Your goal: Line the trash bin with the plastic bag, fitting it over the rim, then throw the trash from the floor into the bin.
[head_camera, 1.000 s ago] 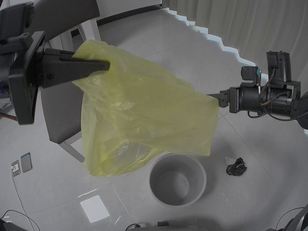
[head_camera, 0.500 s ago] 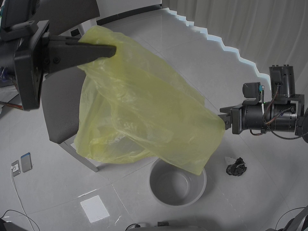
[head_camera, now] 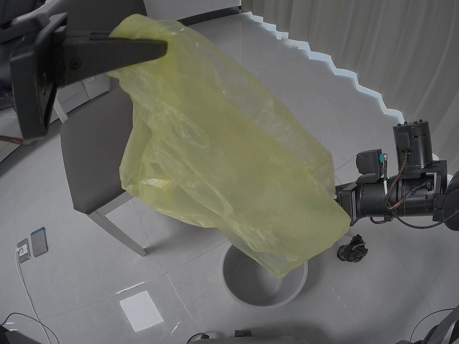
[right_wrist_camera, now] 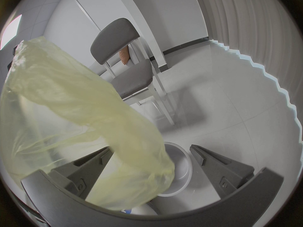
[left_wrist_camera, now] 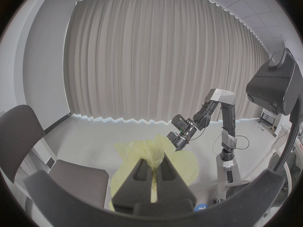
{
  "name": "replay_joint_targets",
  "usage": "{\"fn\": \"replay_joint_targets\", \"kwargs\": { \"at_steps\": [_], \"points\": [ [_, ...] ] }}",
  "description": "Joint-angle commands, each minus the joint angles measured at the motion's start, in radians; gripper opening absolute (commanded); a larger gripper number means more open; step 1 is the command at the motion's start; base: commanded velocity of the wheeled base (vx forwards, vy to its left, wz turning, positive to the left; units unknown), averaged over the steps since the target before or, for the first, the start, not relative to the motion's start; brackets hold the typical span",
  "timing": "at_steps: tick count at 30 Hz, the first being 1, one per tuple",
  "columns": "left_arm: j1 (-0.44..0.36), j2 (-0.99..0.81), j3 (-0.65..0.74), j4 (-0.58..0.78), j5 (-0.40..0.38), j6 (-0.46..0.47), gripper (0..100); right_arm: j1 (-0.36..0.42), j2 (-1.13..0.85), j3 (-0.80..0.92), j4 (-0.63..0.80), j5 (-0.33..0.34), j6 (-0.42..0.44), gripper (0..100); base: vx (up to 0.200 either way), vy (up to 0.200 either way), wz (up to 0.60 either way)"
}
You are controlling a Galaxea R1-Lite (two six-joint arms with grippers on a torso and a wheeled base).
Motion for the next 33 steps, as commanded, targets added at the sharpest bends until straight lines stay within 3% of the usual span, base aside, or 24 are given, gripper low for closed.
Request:
{"fn": "replay_joint_targets", "kwargs": {
  "at_steps": [1, 8, 9, 18, 21, 22, 25, 26, 27, 28, 30, 33],
  "points": [
    [0.0, -0.005, -0.009, 0.001, 0.0, 0.0, 0, 0.0, 0.029, 0.003, -0.019, 0.0, 0.003, 100, 0.0, 0.0, 0.0],
    [0.0, -0.008, -0.003, 0.002, 0.0, 0.0, 0, 0.0, 0.016, 0.009, -0.052, 0.0, 0.003, 100, 0.0, 0.0, 0.0],
    [0.0, -0.01, -0.002, 0.002, 0.0, 0.0, 0, 0.0, 0.016, 0.009, -0.052, 0.0, 0.003, 0, 0.0, 0.0, 0.0],
    [-0.003, -0.014, 0.003, 0.016, 0.006, -0.011, 0, 0.0, 0.016, 0.017, -0.049, -0.003, 0.003, 0, 0.0, 0.0, 0.0],
    [-0.009, 0.042, -0.022, 0.016, 0.113, -0.016, 0, -0.009, 0.02, 0.038, -0.052, -0.012, 0.003, 0, 0.0, 0.0, 0.0],
    [-0.017, 0.055, -0.025, 0.01, 0.188, -0.028, 0, -0.015, 0.026, 0.043, -0.052, -0.014, 0.005, 0, 0.0, 0.0, 0.0],
    [-0.093, 0.061, -0.019, 0.019, 0.371, -0.177, 0, -0.039, 0.027, 0.046, -0.052, -0.018, 0.005, 0, 0.0, 0.0, 0.0],
    [-0.099, 0.059, -0.019, 0.021, 0.38, -0.189, 0, -0.041, 0.027, 0.046, -0.052, -0.018, 0.005, 0, 0.0, 0.0, 0.0],
    [-0.162, 0.059, -0.011, 0.03, 0.484, -0.313, 0, -0.053, 0.027, 0.052, -0.052, -0.02, 0.006, 0, 0.0, 0.0, 0.0],
    [-0.172, 0.064, -0.008, 0.042, 0.532, -0.381, 0, -0.059, 0.029, 0.055, -0.052, -0.024, 0.008, 0, 0.0, 0.0, 0.0],
    [-0.141, 0.058, 0.018, 0.087, 0.552, -0.464, 0, -0.061, 0.032, 0.057, -0.052, -0.043, 0.017, 0, 0.0, 0.0, 0.0],
    [-0.064, 0.035, 0.119, 0.14, 0.5, -0.54, 0, -0.055, 0.047, 0.06, -0.052, -0.07, 0.038, 0, 0.0, 0.0, 0.0]
  ]
}}
